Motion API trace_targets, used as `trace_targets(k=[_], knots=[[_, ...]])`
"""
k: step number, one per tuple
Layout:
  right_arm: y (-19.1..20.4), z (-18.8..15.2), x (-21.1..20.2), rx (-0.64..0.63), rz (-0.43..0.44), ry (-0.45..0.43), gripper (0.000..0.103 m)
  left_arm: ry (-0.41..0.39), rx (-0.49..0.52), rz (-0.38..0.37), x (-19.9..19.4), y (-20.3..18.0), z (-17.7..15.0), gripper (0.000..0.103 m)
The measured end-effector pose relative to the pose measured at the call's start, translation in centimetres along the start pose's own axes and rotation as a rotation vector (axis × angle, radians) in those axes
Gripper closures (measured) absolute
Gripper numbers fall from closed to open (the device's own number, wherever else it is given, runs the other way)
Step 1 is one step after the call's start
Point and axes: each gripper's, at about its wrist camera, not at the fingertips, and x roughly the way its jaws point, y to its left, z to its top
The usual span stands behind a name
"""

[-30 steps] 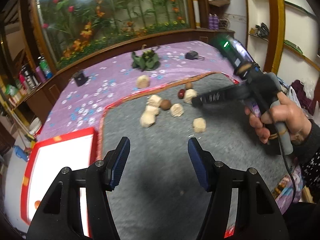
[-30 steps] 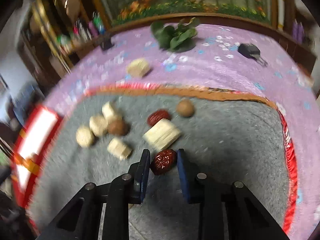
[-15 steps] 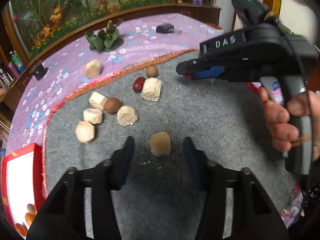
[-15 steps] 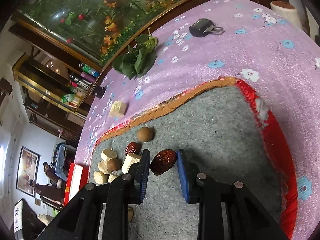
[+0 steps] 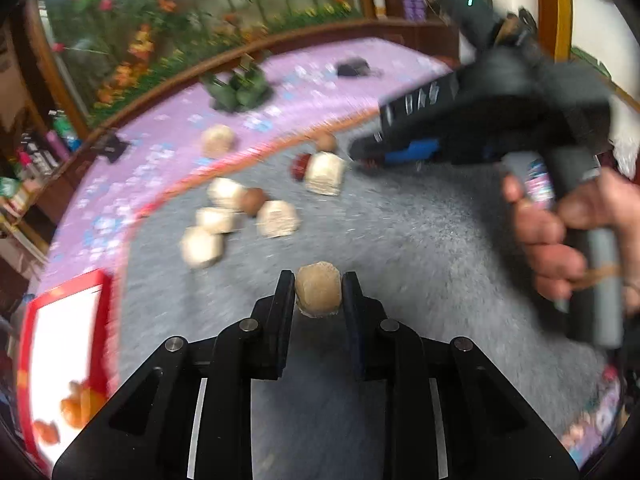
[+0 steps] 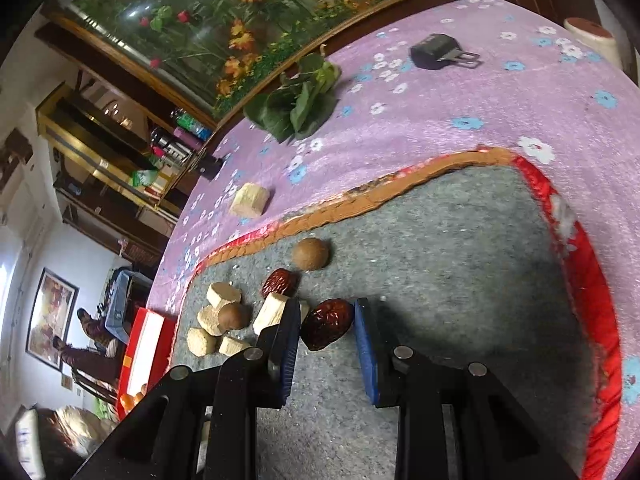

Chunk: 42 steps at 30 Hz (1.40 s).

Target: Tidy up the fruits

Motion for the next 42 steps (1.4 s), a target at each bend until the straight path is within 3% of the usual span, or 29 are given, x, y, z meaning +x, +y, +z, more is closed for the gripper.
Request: trace_targets(k=[6, 12, 17, 24, 29, 42], knots=[[1.3, -0.6, -0.9, -0.078, 0.011, -0.096, 0.076, -0.116, -0.141, 0.203, -7.4, 6.1, -3.1, 0.080], [2.4, -2.0, -2.5, -0.057, 0.039, -0.154, 0.076, -0.174, -0.246, 0.312, -9.3, 10.0, -4.8, 0.080], [6.6, -5.7, -3.3, -0.122, 0.130, -0.110, 0.076, -0.191, -0.248, 0.310, -9.4, 10.2, -5.2, 0.080], [10.2, -9.4, -1.3, -0.206, 0.198, -0.006, 0.076, -0.202, -0.237, 0.310, -9.7, 9.9, -5.7, 0.080], [9.6, -9.9, 0.2, -0.175, 0.201, 0.024, 0.076, -0.201, -0.237, 0.311, -9.6, 9.6, -5.7, 0.080], [8.3, -10.1, 0.3, -0.127, 0.202, 0.006, 0.076, -0.165, -0.205, 0.244, -7.8, 8.0, -5.9, 0.080]])
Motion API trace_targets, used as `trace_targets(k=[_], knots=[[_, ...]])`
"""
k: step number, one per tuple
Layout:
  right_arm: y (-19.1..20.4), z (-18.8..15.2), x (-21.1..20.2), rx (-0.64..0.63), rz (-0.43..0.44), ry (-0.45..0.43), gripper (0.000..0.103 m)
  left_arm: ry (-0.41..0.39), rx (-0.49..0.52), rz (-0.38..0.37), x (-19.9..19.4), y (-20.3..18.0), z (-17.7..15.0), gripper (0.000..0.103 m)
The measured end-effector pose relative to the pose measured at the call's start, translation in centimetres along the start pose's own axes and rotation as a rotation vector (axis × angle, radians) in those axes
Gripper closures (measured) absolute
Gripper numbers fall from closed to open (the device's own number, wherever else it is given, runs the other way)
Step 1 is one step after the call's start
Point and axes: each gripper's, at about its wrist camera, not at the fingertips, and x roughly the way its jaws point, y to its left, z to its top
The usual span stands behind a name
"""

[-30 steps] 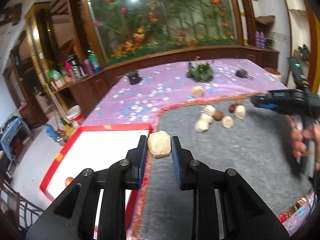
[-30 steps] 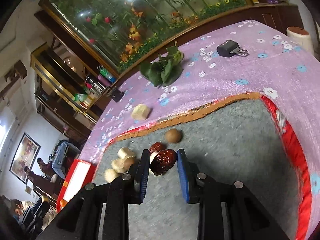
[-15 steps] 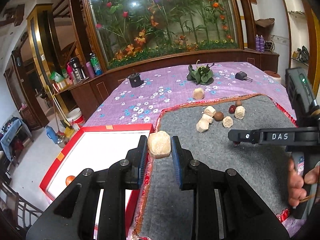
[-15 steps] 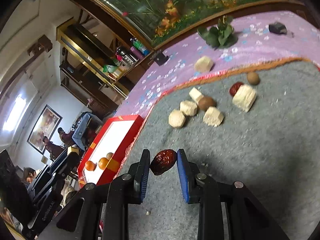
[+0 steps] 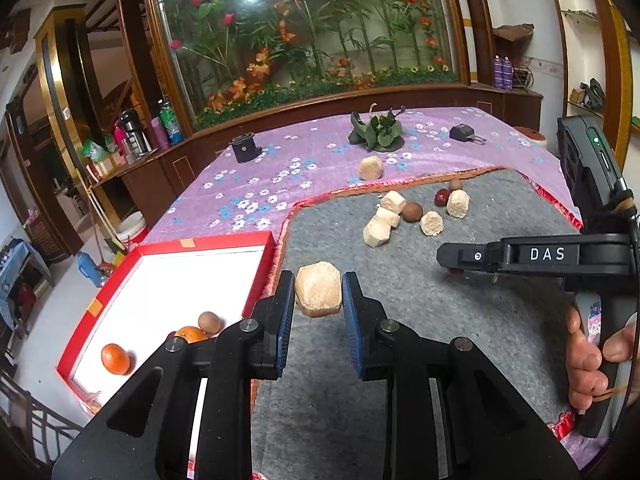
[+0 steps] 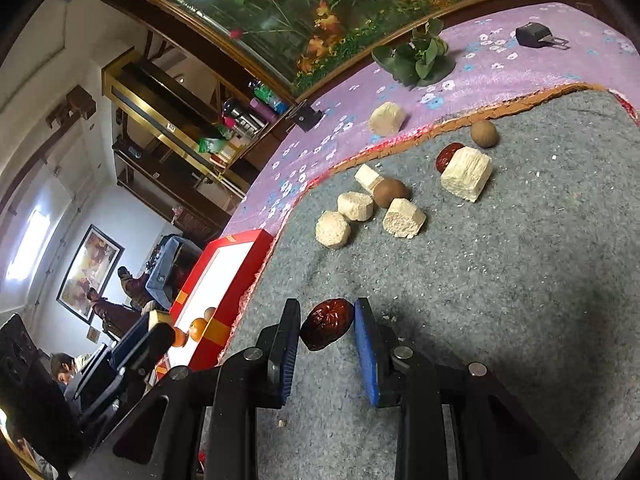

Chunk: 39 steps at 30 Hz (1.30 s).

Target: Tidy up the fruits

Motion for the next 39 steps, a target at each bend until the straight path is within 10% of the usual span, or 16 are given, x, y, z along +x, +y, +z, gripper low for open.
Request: trace_targets(k=[39], knots=[[-1.0, -0.1, -0.3, 0.052, -0.023, 0.001, 0.076, -0.055, -0.113, 0.046, -0.4, 3.8, 0.3, 0.080]])
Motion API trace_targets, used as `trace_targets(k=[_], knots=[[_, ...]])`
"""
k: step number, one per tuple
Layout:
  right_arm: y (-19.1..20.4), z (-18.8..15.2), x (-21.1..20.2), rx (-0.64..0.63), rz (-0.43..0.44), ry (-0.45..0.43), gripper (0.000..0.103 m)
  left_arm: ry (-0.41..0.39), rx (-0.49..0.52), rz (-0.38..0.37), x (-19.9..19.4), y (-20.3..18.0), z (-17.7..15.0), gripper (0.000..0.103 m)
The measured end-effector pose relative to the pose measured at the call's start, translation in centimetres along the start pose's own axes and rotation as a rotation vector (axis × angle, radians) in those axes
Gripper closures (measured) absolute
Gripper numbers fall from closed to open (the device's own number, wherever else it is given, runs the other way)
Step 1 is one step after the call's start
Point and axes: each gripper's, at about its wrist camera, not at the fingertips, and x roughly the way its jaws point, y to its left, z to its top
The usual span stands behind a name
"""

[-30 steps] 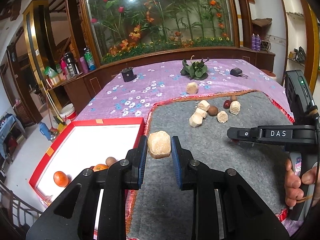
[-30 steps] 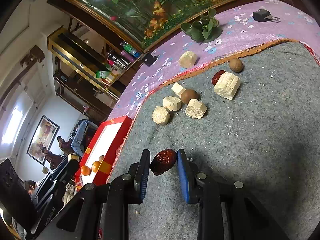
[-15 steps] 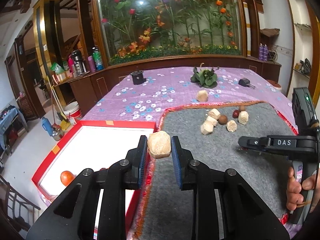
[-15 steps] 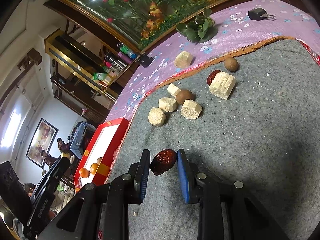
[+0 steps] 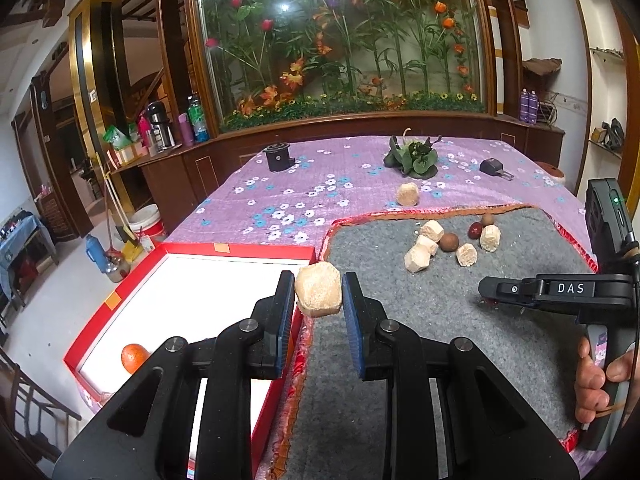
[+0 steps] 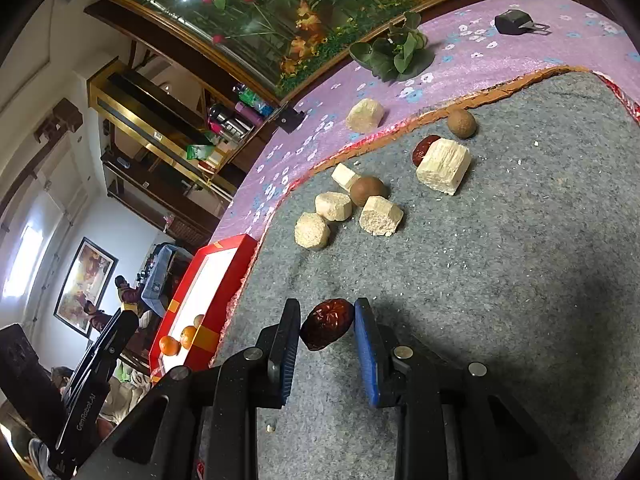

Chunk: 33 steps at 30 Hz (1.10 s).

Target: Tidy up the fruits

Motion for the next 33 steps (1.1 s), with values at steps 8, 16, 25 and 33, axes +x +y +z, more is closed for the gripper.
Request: trace_targets(k=[8, 16, 25, 33], knots=[[0.9, 0.5, 0.5, 0.013, 0.024, 0.011, 0.076, -0.024, -0.085, 0.056, -1.0, 3.9, 0.5, 0.080], [9.5, 2.5, 3.5, -0.098, 0.195, 0.040, 0.077, -0.034, -0.213, 0.199, -3.0, 12.5, -0.8, 0.080], [17.9, -0.6, 10.7, -0.260, 0.245, 0.183, 0.077, 0.029, -0.258, 0.193, -0.9, 15.7, -3.5, 0.080], [19.5, -2.7, 15.9, -0.350, 0.144, 0.215, 0.077, 0.090, -0.228, 0.156, 2.2, 15.6, -4.3, 0.080]])
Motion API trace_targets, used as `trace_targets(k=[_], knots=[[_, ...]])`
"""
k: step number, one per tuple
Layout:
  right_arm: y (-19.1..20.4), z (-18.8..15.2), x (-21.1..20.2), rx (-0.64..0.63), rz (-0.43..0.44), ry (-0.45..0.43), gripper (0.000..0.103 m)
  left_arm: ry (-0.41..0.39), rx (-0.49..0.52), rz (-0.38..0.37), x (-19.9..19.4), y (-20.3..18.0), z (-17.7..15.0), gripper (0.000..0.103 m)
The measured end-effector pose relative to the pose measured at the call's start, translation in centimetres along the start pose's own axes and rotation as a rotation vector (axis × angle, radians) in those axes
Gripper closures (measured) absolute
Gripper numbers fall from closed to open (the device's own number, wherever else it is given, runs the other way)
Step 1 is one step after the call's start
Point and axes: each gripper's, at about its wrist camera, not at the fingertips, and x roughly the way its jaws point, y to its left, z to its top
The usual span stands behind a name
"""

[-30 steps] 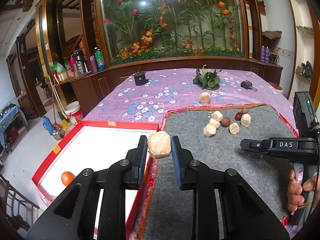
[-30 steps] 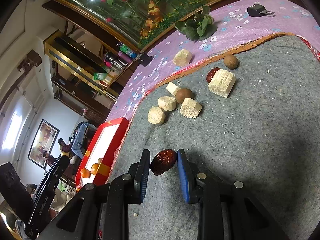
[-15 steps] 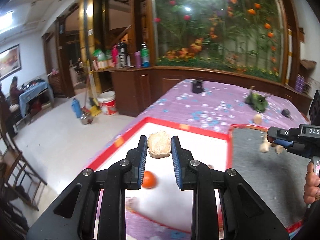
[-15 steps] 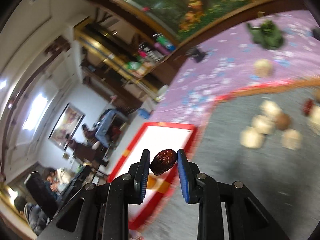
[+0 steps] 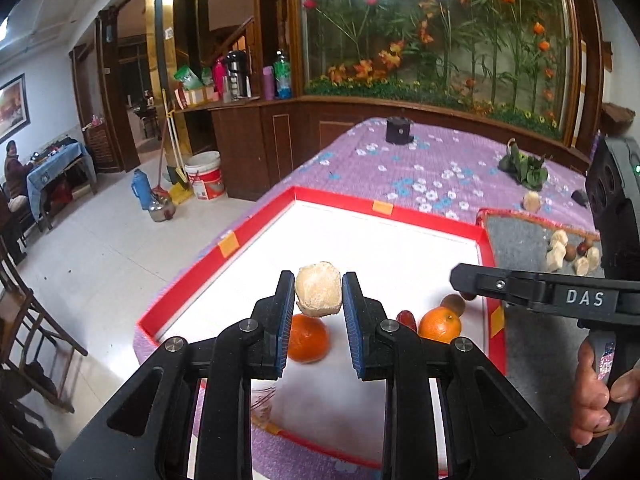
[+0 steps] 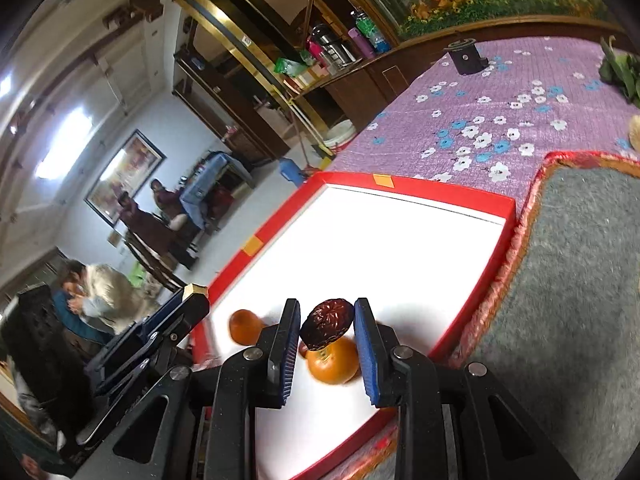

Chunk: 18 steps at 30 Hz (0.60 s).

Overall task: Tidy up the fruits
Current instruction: 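Lower the beige cube and red date into the white tray and open both grippers, then grasp a textured beige ball with the left gripper while the right gripper grasps a beige cylinder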

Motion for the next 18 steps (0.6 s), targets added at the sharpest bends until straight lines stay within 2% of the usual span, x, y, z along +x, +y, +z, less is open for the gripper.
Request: trace_targets(k=[4, 10, 11, 12, 13, 14, 16, 18], knots=[[0.3, 0.3, 1.5, -0.048, -0.055, 0.009, 0.077, 0.033, 0.008, -0.013, 1.3, -0.1, -0.3, 0.080], [0.5, 0.4, 2.8, -0.099, -0.118, 0.028, 0.076, 0.073, 0.031, 0.015, 2.7, -0.3, -0.4, 0.078], [0.5, 0.5, 2.9, -0.103, -0.122, 0.033, 0.076, 0.079, 0.034, 0.019, 2.8, -0.3, -0.4, 0.077], [0.5, 0.7, 3.0, -0.106, -0.125, 0.040, 0.070, 0.082, 0.035, 0.025, 2.8, -0.3, -0.4, 0.076], [0.4, 0.8, 3.1, -0.106, -0.124, 0.046, 0.063, 0.079, 0.032, 0.030, 2.7, -0.2, -0.3, 0.072], [0.3, 0.8, 2.9, -0.100, -0.115, 0.040, 0.062, 0.075, 0.029, 0.034, 2.7, -0.2, -0.3, 0.061], [0.4, 0.7, 2.2, -0.091, -0.093, 0.020, 0.061, 0.057, 0.022, 0.048, 2.2, -0.1, -0.1, 0.046], [0.2, 1.0, 1.1, -0.088, -0.090, -0.008, 0.061, 0.037, 0.023, 0.057, 1.6, -0.1, 0.0, 0.045]])
